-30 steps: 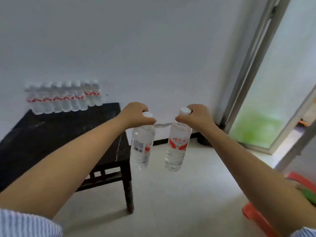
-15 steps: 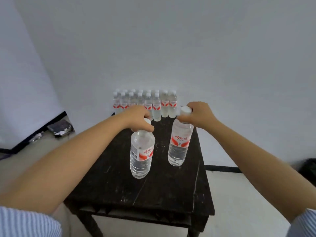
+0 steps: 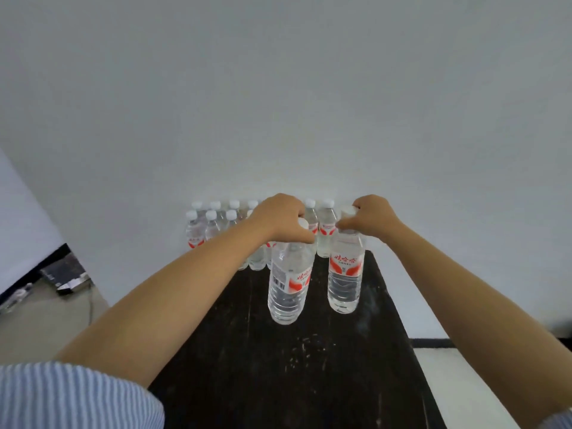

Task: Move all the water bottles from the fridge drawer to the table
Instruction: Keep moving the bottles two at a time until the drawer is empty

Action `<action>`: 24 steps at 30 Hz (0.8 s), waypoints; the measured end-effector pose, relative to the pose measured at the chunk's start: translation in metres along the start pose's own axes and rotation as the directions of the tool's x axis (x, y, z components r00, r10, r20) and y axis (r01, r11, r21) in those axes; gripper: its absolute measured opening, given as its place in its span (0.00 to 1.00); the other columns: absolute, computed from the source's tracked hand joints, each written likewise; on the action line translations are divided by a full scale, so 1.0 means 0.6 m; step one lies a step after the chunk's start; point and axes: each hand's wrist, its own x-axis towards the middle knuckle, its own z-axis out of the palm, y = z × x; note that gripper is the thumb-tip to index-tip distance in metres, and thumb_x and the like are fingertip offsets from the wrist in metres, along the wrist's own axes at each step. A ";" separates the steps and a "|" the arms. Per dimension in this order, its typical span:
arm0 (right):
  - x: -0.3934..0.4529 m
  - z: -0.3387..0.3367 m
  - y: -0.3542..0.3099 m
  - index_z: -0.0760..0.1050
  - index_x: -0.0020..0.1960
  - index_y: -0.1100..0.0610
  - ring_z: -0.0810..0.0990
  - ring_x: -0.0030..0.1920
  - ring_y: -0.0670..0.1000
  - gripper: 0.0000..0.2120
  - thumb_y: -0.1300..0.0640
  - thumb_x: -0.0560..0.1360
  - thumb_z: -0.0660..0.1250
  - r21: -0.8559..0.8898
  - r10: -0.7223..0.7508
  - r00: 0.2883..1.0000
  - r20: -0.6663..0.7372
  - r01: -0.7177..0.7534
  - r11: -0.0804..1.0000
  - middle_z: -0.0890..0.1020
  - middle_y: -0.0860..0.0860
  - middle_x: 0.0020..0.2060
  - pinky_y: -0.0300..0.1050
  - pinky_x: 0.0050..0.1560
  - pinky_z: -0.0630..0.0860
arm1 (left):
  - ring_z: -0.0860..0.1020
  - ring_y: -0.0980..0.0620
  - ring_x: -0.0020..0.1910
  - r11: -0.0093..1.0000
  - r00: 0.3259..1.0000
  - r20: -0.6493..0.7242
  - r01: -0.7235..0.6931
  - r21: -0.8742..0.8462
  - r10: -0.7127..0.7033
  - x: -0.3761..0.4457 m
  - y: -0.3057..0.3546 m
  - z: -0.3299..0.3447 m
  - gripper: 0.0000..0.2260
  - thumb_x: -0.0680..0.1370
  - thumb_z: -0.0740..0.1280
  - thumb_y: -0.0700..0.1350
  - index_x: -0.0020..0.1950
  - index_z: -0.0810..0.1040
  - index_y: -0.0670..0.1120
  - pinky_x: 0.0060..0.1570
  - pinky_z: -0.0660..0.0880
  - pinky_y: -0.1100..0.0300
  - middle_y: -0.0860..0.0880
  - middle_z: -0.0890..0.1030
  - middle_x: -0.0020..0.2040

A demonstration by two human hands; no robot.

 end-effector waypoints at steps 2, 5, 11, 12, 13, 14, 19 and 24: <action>0.049 0.013 0.006 0.62 0.28 0.56 0.63 0.28 0.45 0.21 0.51 0.68 0.72 -0.034 0.044 0.999 0.007 -0.044 0.998 0.65 0.49 0.27 0.37 0.27 0.59 | 0.61 0.54 0.28 0.998 0.997 0.050 -0.065 0.007 0.064 0.061 -0.019 0.004 0.19 0.69 0.70 0.48 0.28 0.62 0.45 0.28 0.56 0.62 0.51 0.62 0.28; 0.113 0.037 0.031 0.64 0.31 0.56 0.65 0.30 0.46 0.18 0.51 0.69 0.71 -0.030 0.128 0.992 0.013 -0.128 0.991 0.70 0.52 0.33 0.37 0.31 0.62 | 0.66 0.53 0.33 0.988 0.979 0.137 -0.153 0.000 0.152 0.152 -0.048 0.023 0.12 0.69 0.70 0.49 0.34 0.68 0.45 0.30 0.59 0.63 0.52 0.66 0.31; 0.234 0.102 0.087 0.74 0.53 0.64 0.72 0.42 0.51 0.18 0.52 0.70 0.71 -0.033 0.214 0.976 0.031 -0.213 0.976 0.74 0.54 0.42 0.40 0.39 0.68 | 0.72 0.51 0.42 0.976 0.954 0.204 -0.210 -0.063 0.218 0.310 -0.096 0.101 0.15 0.70 0.70 0.49 0.52 0.78 0.42 0.34 0.65 0.63 0.50 0.75 0.42; 0.253 0.114 0.095 0.74 0.51 0.63 0.72 0.42 0.51 0.17 0.52 0.70 0.71 -0.032 0.220 0.975 0.036 -0.219 0.975 0.74 0.53 0.41 0.41 0.40 0.68 | 0.72 0.51 0.43 0.976 0.950 0.225 -0.204 -0.074 0.216 0.333 -0.101 0.117 0.15 0.70 0.71 0.49 0.52 0.77 0.42 0.36 0.66 0.62 0.49 0.75 0.44; 0.271 0.127 0.104 0.74 0.49 0.62 0.72 0.41 0.51 0.16 0.52 0.69 0.71 -0.027 0.227 0.973 0.037 -0.226 0.974 0.74 0.53 0.40 0.41 0.40 0.69 | 0.72 0.51 0.43 0.975 0.945 0.244 -0.206 -0.079 0.219 0.353 -0.106 0.133 0.13 0.70 0.71 0.49 0.50 0.76 0.43 0.37 0.67 0.61 0.49 0.75 0.44; 0.287 0.140 0.112 0.72 0.46 0.61 0.73 0.40 0.51 0.15 0.52 0.69 0.71 -0.025 0.234 0.972 0.039 -0.233 0.972 0.74 0.52 0.40 0.41 0.40 0.69 | 0.72 0.51 0.43 0.974 0.938 0.263 -0.210 -0.081 0.224 0.372 -0.111 0.149 0.11 0.70 0.71 0.48 0.47 0.75 0.45 0.39 0.68 0.60 0.49 0.75 0.44; 0.356 0.211 0.144 0.69 0.44 0.59 0.72 0.40 0.52 0.13 0.53 0.70 0.70 -0.012 0.226 0.971 0.080 -0.226 0.974 0.73 0.51 0.35 0.36 0.30 0.63 | 0.73 0.50 0.41 0.974 0.911 0.344 -0.210 -0.089 0.228 0.443 -0.136 0.225 0.08 0.70 0.70 0.43 0.46 0.74 0.46 0.32 0.66 0.64 0.48 0.75 0.43; 0.410 0.265 0.150 0.74 0.54 0.63 0.78 0.44 0.53 0.16 0.53 0.72 0.68 0.038 0.230 0.969 0.093 -0.235 0.971 0.79 0.55 0.43 0.42 0.42 0.74 | 0.72 0.51 0.40 0.978 0.903 0.379 -0.204 -0.034 0.201 0.490 -0.162 0.270 0.11 0.70 0.70 0.45 0.50 0.76 0.45 0.29 0.61 0.66 0.49 0.74 0.42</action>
